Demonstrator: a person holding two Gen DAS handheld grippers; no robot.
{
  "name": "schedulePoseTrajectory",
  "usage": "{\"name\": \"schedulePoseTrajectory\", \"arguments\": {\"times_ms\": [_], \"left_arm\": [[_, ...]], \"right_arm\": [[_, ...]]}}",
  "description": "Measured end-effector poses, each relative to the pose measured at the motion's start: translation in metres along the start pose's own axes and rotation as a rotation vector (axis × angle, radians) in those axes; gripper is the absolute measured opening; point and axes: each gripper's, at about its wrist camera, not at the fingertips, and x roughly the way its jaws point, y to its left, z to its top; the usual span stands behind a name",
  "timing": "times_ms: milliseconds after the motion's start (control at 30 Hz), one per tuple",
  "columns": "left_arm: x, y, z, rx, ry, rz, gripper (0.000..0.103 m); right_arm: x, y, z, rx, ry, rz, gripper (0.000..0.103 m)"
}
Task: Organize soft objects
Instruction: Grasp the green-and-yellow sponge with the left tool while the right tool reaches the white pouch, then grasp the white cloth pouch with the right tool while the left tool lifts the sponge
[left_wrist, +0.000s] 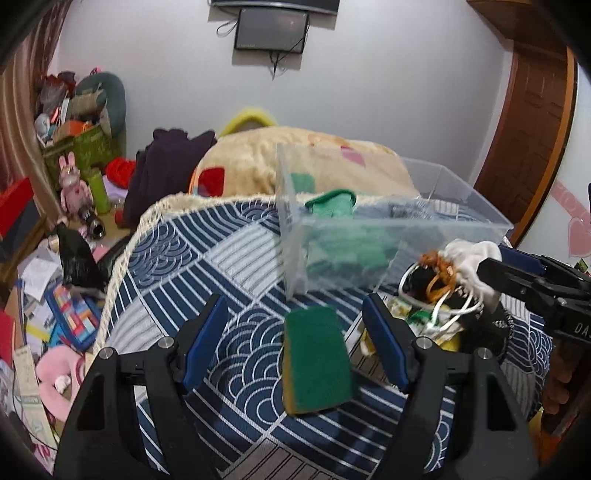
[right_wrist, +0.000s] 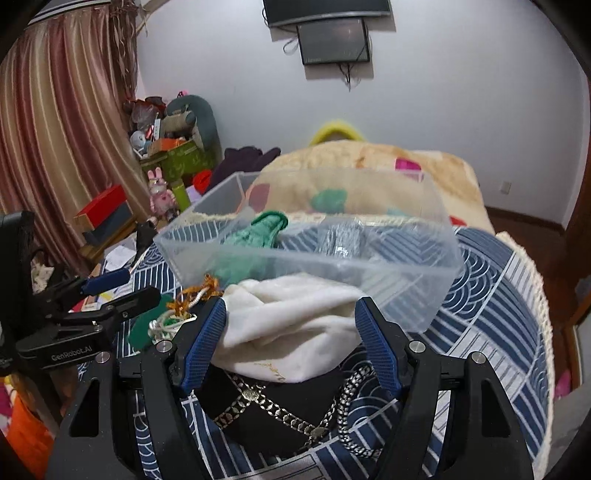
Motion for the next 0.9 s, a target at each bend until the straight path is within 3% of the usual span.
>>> {"name": "schedulePoseTrajectory", "arguments": {"times_ms": [300,400,500,600,667,767,900], "left_arm": [[0.011,0.0,-0.015,0.001,0.043,0.007,0.073],[0.013,0.0,-0.018,0.008,0.052,0.008,0.062],[0.015,-0.001,-0.022,0.013,0.063,-0.012,0.05],[0.012,-0.005,-0.023,0.031,0.054,-0.03,0.038],[0.011,-0.009,-0.023,0.049,0.052,-0.037,0.037],[0.011,-0.012,-0.024,0.049,0.051,-0.034,0.036],[0.008,-0.006,-0.023,0.018,0.054,-0.057,0.035]], "right_arm": [[0.006,-0.002,-0.01,0.006,0.041,0.004,0.069],[0.006,0.0,-0.01,-0.002,0.04,-0.01,0.072],[0.007,-0.004,-0.01,0.019,0.039,-0.031,0.085],[0.008,-0.014,-0.011,0.061,0.049,0.001,0.085],[0.009,-0.015,-0.011,0.069,0.052,0.014,0.085],[0.007,-0.011,-0.013,0.05,0.044,0.033,0.073],[0.005,-0.005,-0.012,0.018,0.034,0.031,0.042]]}}
